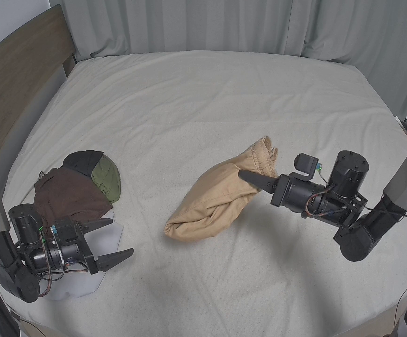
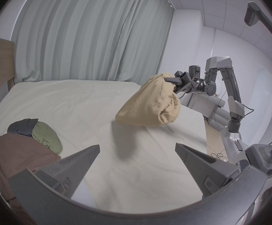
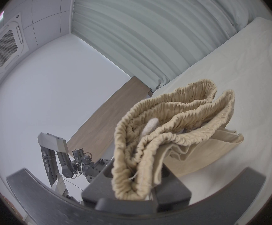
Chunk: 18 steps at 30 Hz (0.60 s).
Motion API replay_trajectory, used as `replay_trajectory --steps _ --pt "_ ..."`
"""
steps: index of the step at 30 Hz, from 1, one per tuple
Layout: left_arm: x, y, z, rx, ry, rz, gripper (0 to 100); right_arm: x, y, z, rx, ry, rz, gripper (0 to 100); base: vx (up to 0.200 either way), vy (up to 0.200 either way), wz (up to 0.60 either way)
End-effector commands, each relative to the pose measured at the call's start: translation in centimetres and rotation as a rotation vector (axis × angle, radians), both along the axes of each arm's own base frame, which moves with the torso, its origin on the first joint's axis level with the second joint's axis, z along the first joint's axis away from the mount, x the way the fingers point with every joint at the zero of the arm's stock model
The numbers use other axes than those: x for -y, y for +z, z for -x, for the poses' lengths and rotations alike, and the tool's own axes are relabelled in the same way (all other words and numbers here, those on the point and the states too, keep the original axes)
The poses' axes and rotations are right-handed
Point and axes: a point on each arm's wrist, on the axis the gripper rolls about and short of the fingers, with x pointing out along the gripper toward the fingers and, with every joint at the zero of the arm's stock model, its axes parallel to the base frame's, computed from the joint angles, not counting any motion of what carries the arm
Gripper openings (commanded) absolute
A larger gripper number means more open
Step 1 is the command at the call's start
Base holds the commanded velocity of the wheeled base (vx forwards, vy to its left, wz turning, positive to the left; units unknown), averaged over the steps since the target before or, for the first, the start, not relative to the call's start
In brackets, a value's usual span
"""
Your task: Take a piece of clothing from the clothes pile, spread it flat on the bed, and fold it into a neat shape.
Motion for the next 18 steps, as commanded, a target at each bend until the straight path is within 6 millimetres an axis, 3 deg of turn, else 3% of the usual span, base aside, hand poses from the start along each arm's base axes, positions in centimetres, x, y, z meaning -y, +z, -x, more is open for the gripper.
replay_trajectory --steps 1,18 --pt "0.0 0.0 0.0 -0.002 0.000 0.000 100 -0.1 0.5 -1.6 0.006 -0.001 -0.017 0 0.000 0.000 0.00" --pt "-0.1 -0.1 0.0 -0.005 0.003 0.000 100 -1.8 1.1 -8.6 0.002 -0.026 -0.045 0 0.000 0.000 0.00"
